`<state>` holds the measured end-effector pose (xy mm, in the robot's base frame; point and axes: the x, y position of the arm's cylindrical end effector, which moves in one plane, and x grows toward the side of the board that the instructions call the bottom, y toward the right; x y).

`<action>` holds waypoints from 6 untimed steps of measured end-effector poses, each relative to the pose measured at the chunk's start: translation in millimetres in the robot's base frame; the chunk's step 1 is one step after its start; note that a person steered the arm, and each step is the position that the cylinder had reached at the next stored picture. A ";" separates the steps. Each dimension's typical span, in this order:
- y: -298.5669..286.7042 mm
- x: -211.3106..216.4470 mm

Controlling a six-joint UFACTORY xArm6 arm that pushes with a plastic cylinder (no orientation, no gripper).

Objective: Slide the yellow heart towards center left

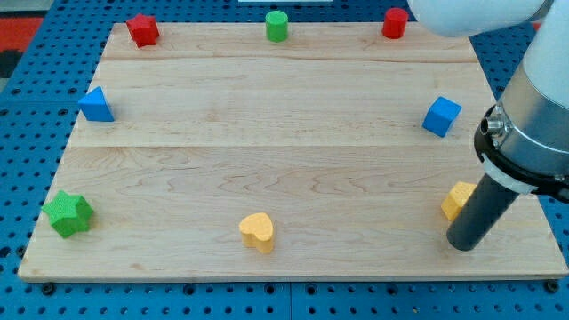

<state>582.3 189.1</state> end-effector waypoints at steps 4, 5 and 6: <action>-51.7 36.4; -160.2 30.8; -202.7 22.1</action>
